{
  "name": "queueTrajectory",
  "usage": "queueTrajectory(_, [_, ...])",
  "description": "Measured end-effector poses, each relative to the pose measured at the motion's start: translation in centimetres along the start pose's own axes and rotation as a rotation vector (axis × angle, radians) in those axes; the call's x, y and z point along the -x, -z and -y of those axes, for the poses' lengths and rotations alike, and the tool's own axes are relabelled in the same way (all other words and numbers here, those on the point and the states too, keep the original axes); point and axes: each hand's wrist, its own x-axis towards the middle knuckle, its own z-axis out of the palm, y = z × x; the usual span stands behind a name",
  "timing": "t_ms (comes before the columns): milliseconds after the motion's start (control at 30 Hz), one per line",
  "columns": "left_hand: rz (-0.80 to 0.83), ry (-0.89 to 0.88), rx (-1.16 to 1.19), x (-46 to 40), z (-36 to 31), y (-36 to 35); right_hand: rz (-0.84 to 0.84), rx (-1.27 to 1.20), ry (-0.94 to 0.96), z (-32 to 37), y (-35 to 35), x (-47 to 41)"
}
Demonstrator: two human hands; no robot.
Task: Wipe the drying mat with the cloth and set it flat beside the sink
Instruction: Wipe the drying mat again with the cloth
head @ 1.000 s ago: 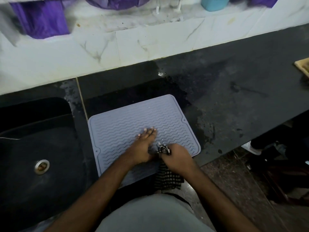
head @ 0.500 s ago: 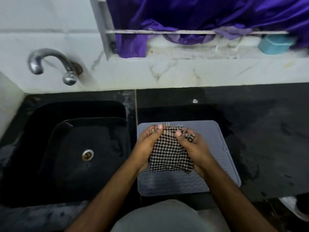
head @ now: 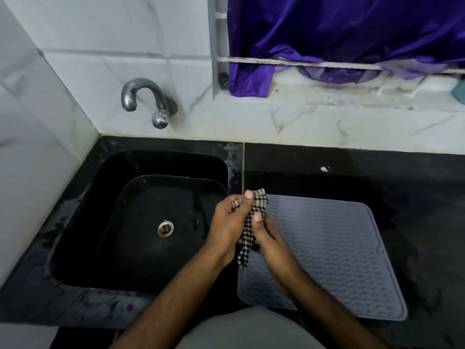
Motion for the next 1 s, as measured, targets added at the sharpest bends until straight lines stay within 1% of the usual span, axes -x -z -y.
queueTrajectory(67, [0.051, 0.01, 0.036, -0.1, -0.7, 0.3, 0.021, -0.144, 0.018, 0.4, -0.8, -0.4])
queueTrajectory(133, [0.054, -0.061, -0.007, -0.5, -2.1, 1.1, 0.087, -0.172, 0.027, 0.8, -1.3, -0.5])
queueTrajectory(167, [0.042, -0.129, -0.089, -0.8, -2.8, 1.8, 0.125, -0.155, 0.027, 1.0, -1.4, -0.5])
queueTrajectory(233, [0.021, -0.274, -0.35, -1.3, -4.2, 3.3, 0.182, -0.105, 0.008, 1.4, -1.5, -0.4])
queueTrajectory(300, [0.025, -0.336, -0.568, -1.4, -5.0, 4.5, 0.233, -0.023, -0.029, 1.8, -1.4, -0.5])
queueTrajectory(367, [0.015, -0.417, -0.684, -0.9, -5.7, 5.6, 0.301, 0.202, -0.015, 2.6, -1.2, -0.9])
queueTrajectory(400, [0.068, -0.488, -0.709, -0.6, -6.2, 6.0, 0.339, 0.361, 0.017, 3.1, -1.1, -1.2])
queueTrajectory(433, [0.194, -0.544, -0.739, -0.4, -6.6, 6.3, 0.369, 0.531, 0.06, 3.6, -1.2, -1.5])
queueTrajectory(467, [0.369, -0.563, -0.811, -0.3, -6.8, 6.6, 0.397, 0.687, 0.105, 4.1, -1.4, -1.9])
queueTrajectory(500, [0.54, -0.536, -0.945, -0.2, -6.9, 6.7, 0.438, 0.821, 0.146, 4.5, -1.8, -2.2])
queueTrajectory(533, [0.681, -0.464, -1.096, -0.3, -6.8, 6.9, 0.493, 0.935, 0.179, 4.9, -2.2, -2.4])
queueTrajectory(567, [0.769, -0.359, -1.228, -0.5, -6.6, 7.2, 0.549, 1.022, 0.186, 5.2, -2.5, -2.6])
queueTrajectory(600, [0.812, -0.238, -1.292, -0.6, -6.4, 7.6, 0.597, 1.074, 0.164, 5.5, -2.7, -2.8])
queueTrajectory(633, [0.815, -0.148, -1.308, -0.8, -6.3, 8.1, 0.625, 1.097, 0.127, 5.8, -2.5, -3.0])
queueTrajectory(667, [0.781, -0.094, -1.29, -0.8, -6.1, 8.6, 0.626, 1.098, 0.091, 6.2, -2.1, -3.3])
queueTrajectory(700, [0.73, -0.073, -1.258, -0.7, -5.8, 9.2, 0.592, 1.076, 0.065, 6.4, -1.5, -3.5])
queueTrajectory(733, [0.685, -0.05, -1.177, -0.6, -5.3, 9.6, 0.528, 1.041, 0.055, 6.6, -0.7, -3.7])
queueTrajectory(767, [0.656, 0.006, -1.026, -0.3, -4.7, 10.1, 0.45, 0.991, 0.055, 6.8, -0.2, -3.9])
queueTrajectory(867, [0.596, 0.285, -0.461, 1.4, -3.3, 10.9, 0.168, 0.745, 0.119, 6.2, 0.3, -4.2])
queueTrajectory(933, [0.565, 0.335, -0.181, 2.7, -2.7, 10.7, 0.049, 0.679, 0.186, 5.2, -0.5, -3.8])
queueTrajectory(1000, [0.536, 0.324, 0.003, 3.7, -2.0, 10.1, -0.029, 0.572, 0.204, 4.0, -1.6, -2.8])
